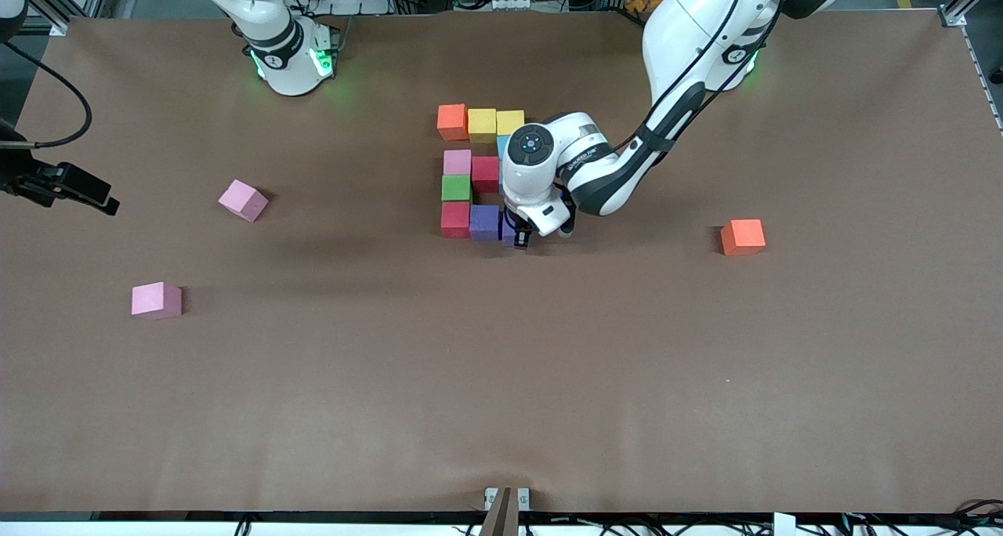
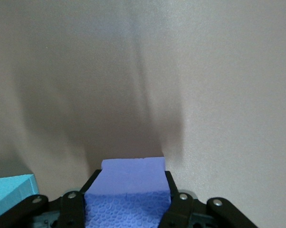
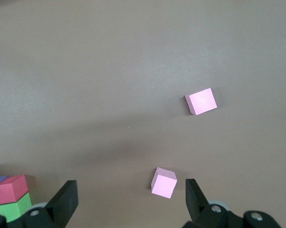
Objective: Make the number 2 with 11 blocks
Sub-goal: 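Lower the purple block beside the other purple block and release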
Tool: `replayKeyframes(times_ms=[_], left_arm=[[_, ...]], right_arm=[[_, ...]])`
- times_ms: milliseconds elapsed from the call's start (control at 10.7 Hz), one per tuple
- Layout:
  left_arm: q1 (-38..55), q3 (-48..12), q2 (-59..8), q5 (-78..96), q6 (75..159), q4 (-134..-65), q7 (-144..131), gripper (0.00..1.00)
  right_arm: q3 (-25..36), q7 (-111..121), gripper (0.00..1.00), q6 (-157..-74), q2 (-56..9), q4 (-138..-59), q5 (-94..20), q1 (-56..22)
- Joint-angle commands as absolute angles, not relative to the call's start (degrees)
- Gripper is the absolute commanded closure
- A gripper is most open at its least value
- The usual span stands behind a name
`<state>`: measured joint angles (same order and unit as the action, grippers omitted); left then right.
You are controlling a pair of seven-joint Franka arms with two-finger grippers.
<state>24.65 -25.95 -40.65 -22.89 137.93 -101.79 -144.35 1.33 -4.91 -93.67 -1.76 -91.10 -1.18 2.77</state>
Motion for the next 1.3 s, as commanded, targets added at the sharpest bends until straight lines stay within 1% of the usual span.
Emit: replayKeyframes(times_ms=[0, 1210], left_arm=[[25.1, -25.6, -40.4, -24.3, 138.9, -102.4, -146.4, 1.0], [26.3, -25.6, -40.4, -24.3, 138.8, -102.7, -147.0, 1.0]], right_arm=[[1.5, -5.3, 0.0, -93.3, -2.0, -90.4, -0.6, 2.4], [1.5, -5.3, 0.0, -93.3, -2.0, -90.4, -0.6, 2.4]])
